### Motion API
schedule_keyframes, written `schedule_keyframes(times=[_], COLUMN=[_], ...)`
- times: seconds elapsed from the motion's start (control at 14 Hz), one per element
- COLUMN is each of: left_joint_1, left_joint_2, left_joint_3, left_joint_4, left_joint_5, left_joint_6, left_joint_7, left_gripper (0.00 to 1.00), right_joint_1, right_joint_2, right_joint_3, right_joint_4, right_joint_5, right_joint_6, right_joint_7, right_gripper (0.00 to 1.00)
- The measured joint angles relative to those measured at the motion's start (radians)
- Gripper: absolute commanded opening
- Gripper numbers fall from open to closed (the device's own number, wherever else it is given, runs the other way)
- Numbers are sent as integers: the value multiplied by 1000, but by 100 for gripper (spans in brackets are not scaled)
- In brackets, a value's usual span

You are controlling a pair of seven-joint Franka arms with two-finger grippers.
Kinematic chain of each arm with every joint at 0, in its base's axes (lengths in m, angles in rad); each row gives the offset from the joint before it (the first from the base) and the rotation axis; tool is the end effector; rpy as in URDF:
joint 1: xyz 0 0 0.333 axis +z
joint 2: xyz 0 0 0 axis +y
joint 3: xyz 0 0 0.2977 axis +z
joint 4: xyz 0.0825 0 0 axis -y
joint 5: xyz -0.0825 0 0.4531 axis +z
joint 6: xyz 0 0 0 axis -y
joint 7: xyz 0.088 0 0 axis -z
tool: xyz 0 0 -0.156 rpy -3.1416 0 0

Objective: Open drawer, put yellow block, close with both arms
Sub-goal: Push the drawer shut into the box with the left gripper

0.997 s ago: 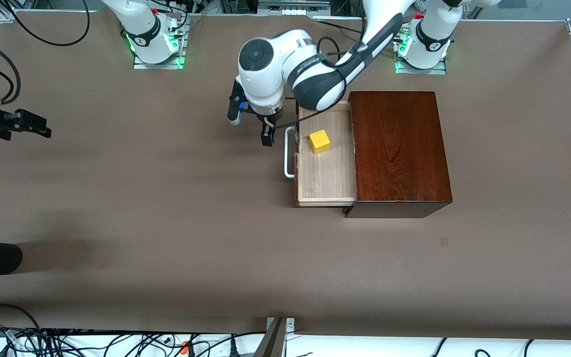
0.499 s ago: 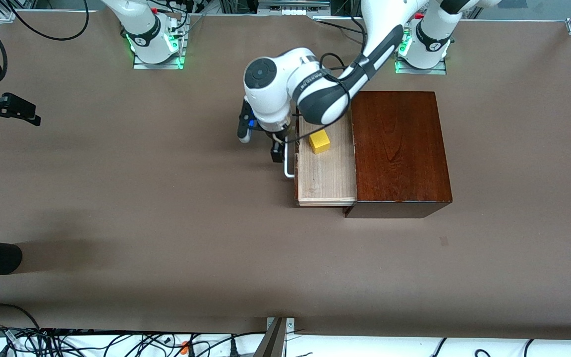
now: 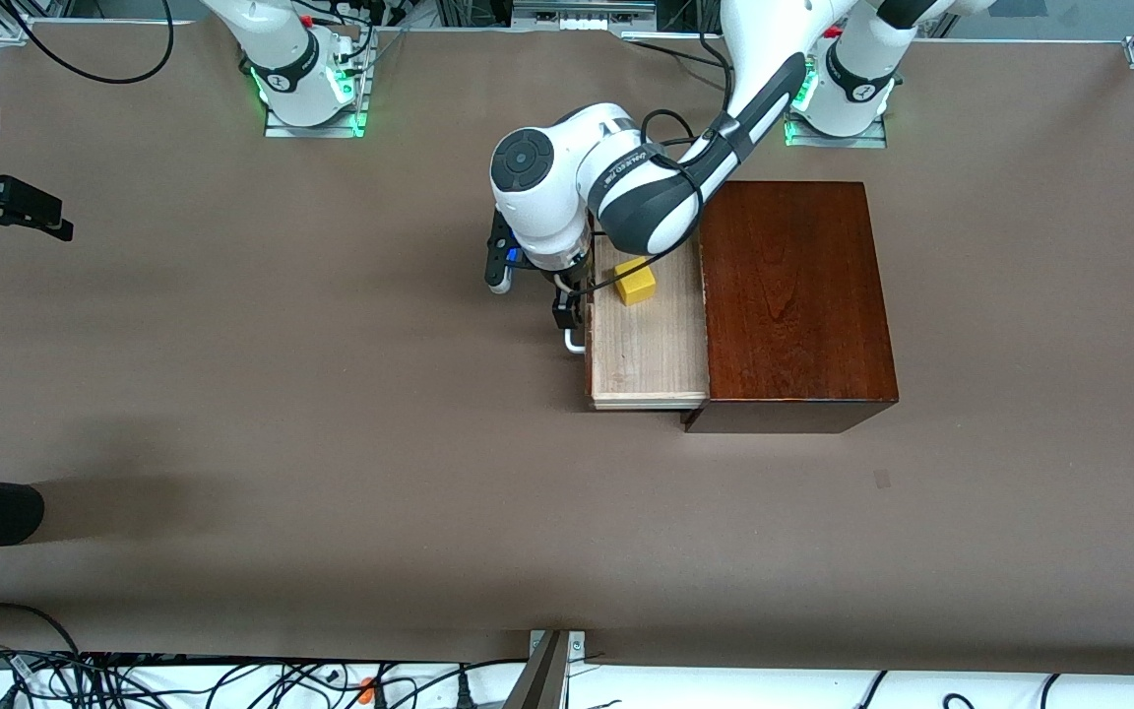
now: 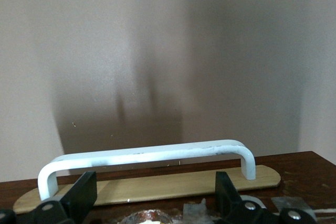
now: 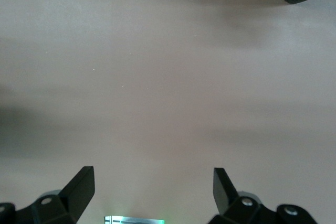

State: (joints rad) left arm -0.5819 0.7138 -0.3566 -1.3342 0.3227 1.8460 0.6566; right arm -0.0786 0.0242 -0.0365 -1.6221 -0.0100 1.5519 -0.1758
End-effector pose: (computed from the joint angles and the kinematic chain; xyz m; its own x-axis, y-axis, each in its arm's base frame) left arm 0.5089 -0.5637 0.2223 -0.0773 -0.9837 -0.1624 -0.9964 0.0705 0.0470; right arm 0.6163 -0.0727 0.5131 0.9936 0.0609 -0.0947 0.0606 -0.9981 -0.0058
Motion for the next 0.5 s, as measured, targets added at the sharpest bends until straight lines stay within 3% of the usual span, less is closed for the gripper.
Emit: schedule_keyframes(times=[0.5], left_joint_1=[-1], left_joint_2=[-1], left_joint_3=[1], left_joint_4=[28], left_joint_5=[0], left_joint_6=[-74], left_joint_7=[-11], left_gripper=[100], right_joint_1=[-3], right_joint_2=[8], right_joint_3=[0], right_joint_4=[0], right_joint_5=[10], right_joint_6=[73], right_joint_7=[1], right_gripper=[100])
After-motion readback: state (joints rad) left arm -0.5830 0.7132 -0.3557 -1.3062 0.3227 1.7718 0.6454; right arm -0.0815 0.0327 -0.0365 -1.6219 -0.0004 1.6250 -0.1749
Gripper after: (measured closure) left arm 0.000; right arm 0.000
